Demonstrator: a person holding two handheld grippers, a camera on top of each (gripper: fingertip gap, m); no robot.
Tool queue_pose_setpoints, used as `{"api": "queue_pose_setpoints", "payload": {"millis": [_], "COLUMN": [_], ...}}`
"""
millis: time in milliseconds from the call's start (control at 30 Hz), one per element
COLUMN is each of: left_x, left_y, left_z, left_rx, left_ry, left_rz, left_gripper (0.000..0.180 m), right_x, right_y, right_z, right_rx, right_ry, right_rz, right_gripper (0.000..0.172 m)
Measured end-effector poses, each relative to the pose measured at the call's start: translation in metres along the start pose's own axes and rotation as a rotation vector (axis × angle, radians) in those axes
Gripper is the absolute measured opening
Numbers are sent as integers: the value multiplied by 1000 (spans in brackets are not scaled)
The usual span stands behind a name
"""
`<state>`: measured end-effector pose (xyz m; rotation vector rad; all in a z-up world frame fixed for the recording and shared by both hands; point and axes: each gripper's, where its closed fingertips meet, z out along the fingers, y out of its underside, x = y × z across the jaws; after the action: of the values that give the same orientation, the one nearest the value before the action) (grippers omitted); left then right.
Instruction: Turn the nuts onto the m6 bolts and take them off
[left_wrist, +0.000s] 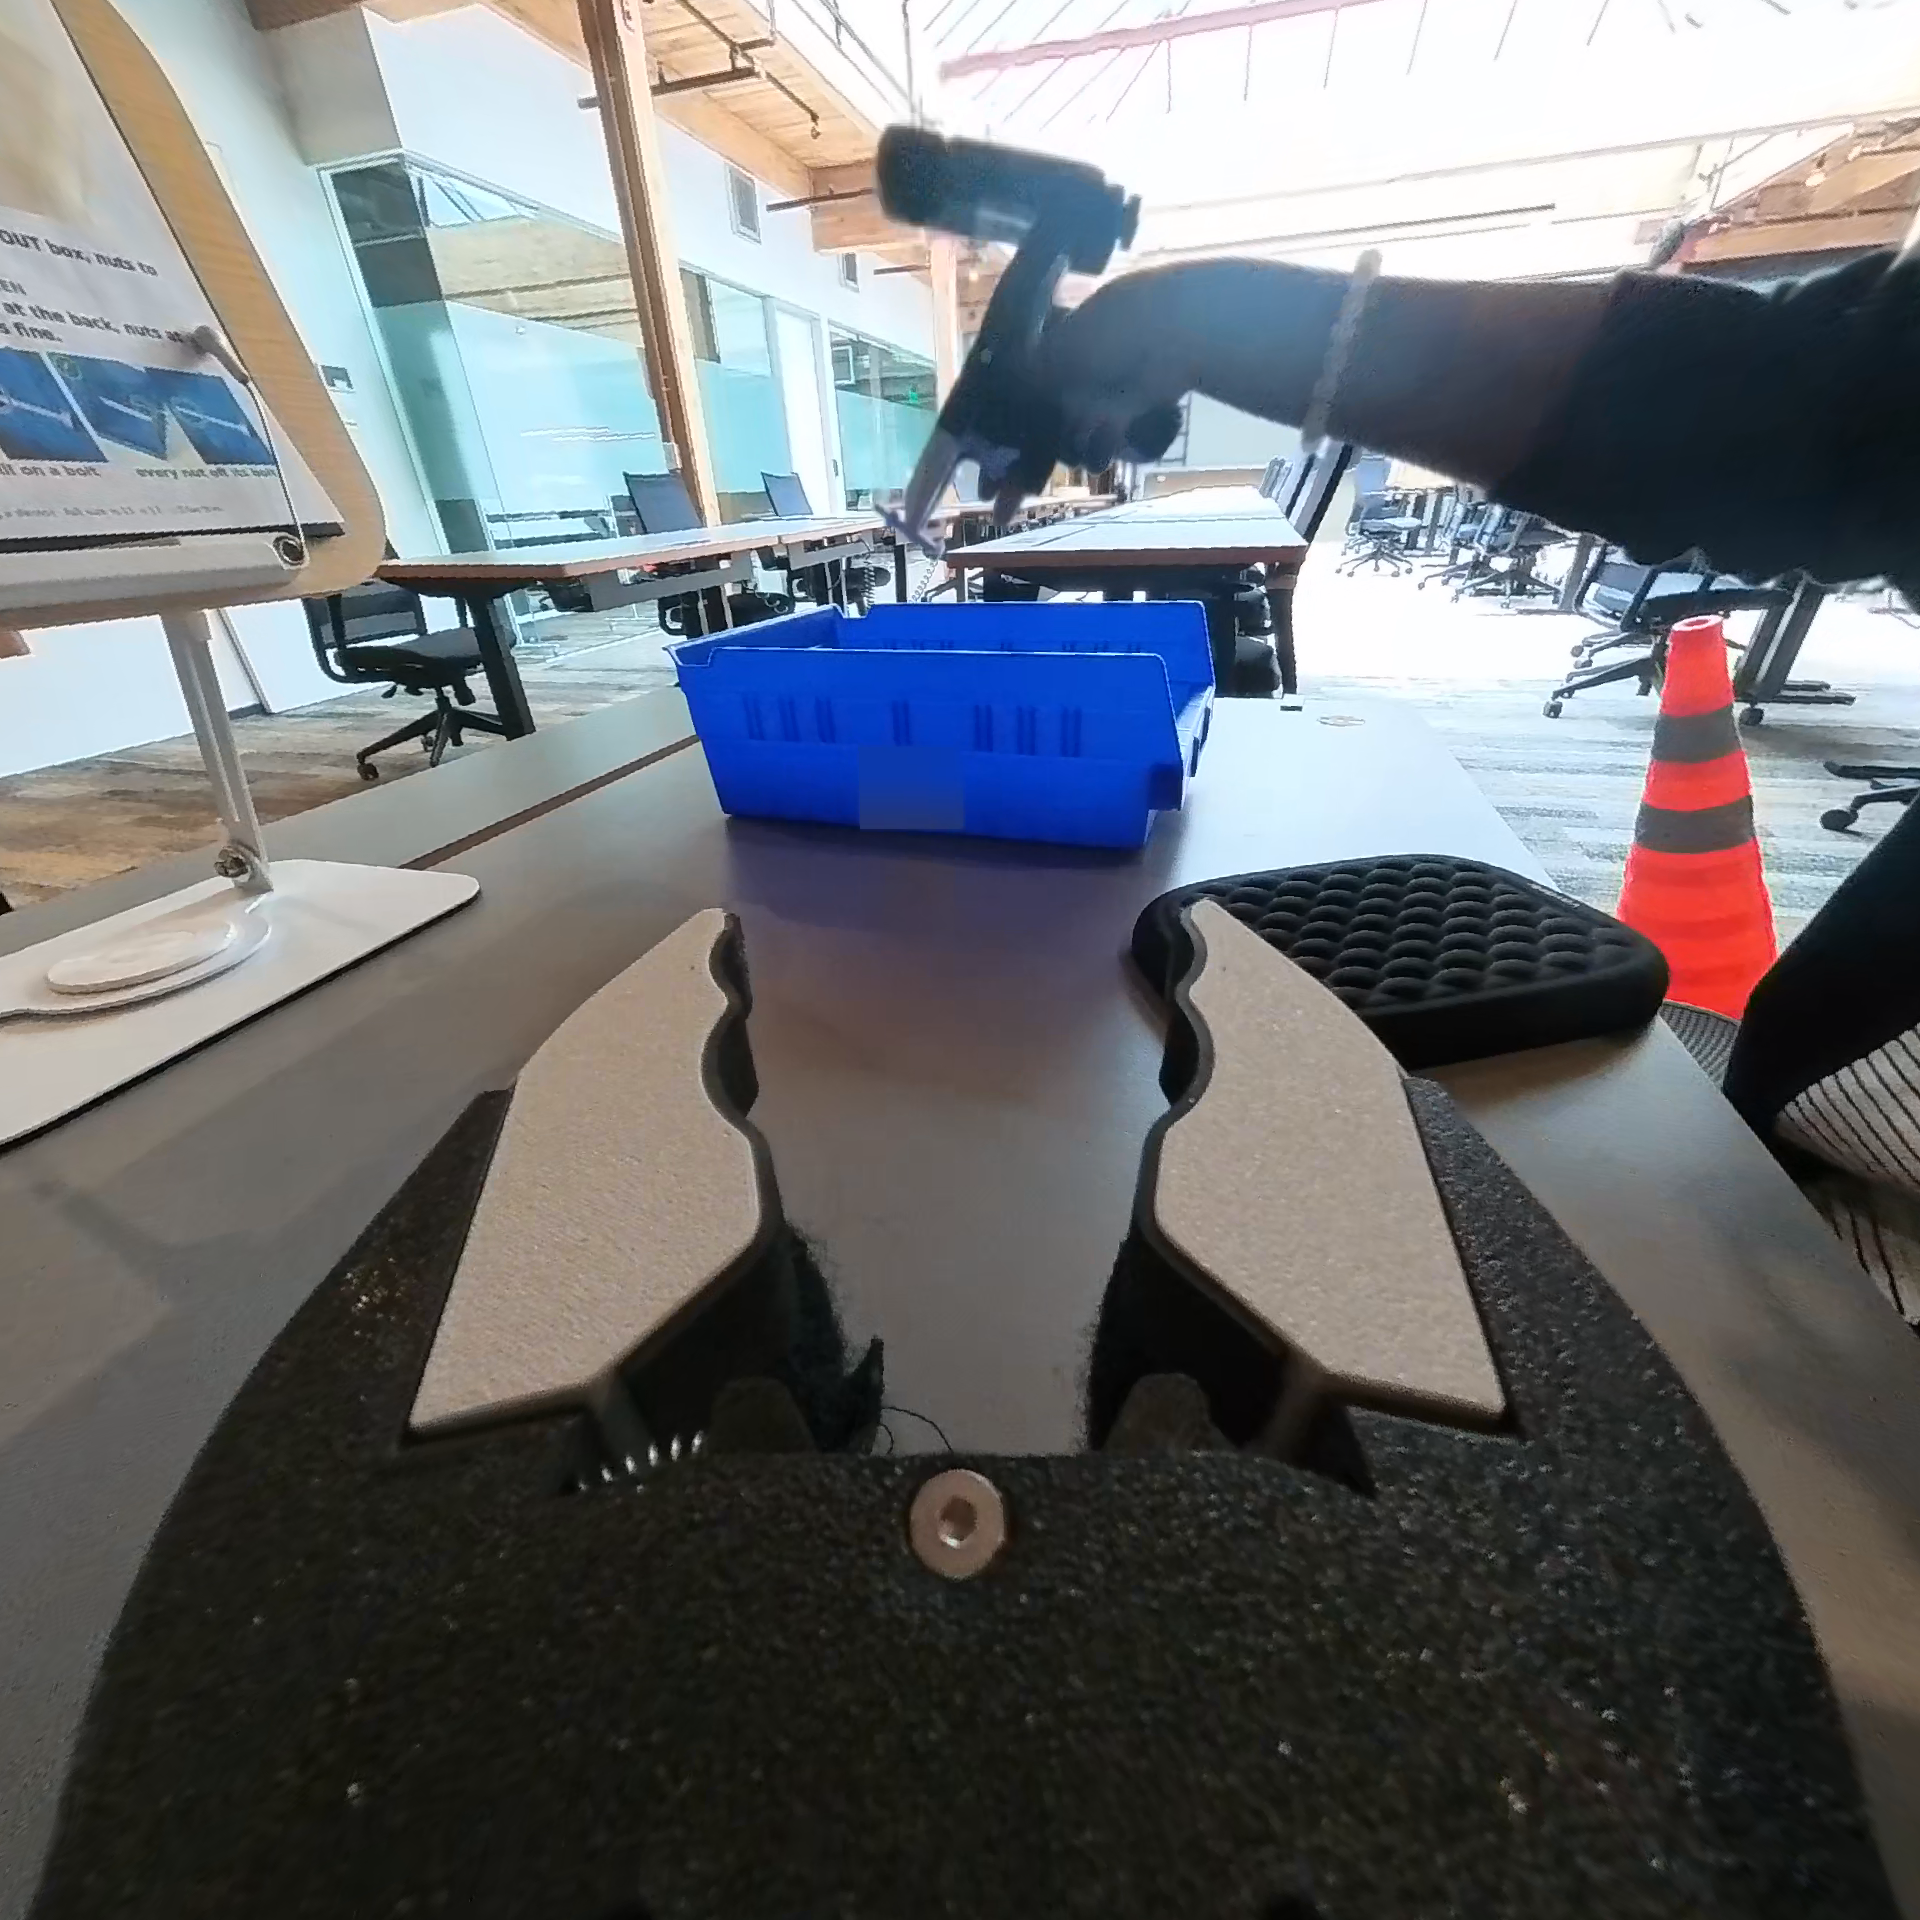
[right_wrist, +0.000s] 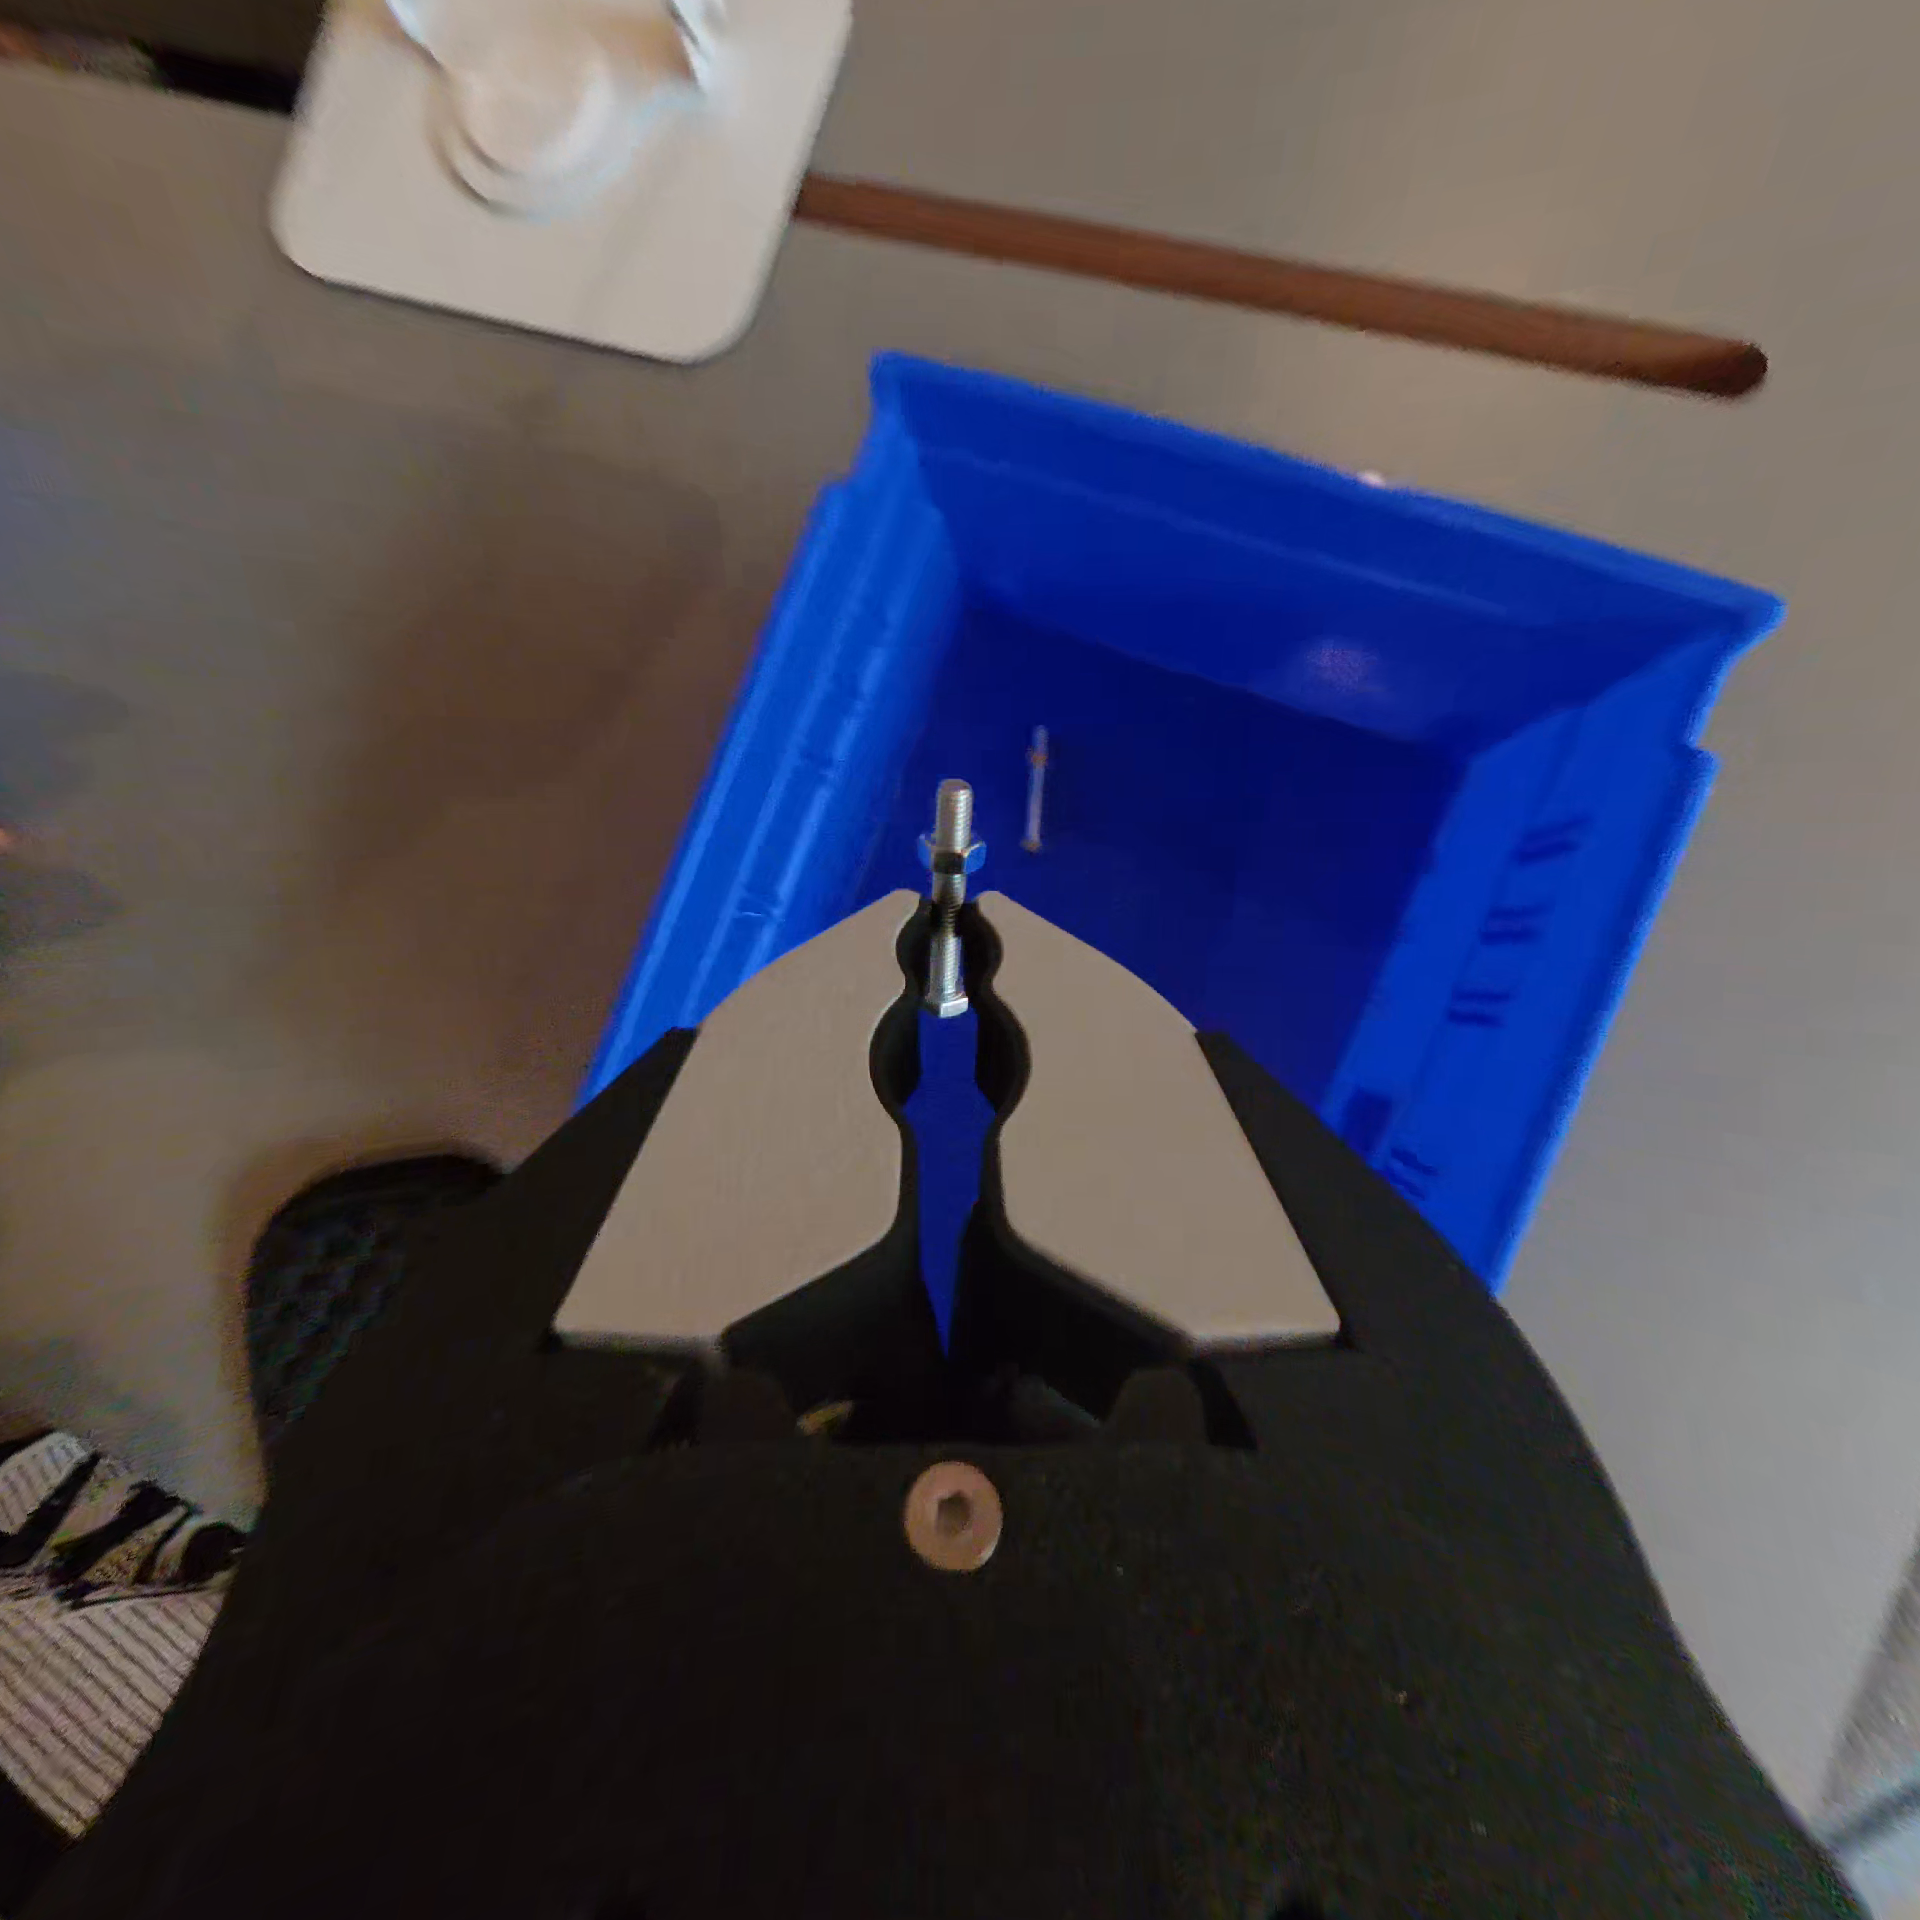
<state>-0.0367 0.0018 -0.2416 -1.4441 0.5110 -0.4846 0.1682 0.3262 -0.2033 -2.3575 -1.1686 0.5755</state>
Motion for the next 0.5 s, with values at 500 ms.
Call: {"api": "queue_pose_setpoints", "payload": {"millis": [500], "left_x": [-1], "left_y": [-1], "left_z": [-1], "left_rx": [8], "left_ry": [-5], "left_rz": [-9], "left_gripper": [77], "right_x": [47], "right_y": [48], "right_z": [98], "right_rx": [-391], "right_ry": [137], "right_rz": [73], "right_gripper": [5]}}
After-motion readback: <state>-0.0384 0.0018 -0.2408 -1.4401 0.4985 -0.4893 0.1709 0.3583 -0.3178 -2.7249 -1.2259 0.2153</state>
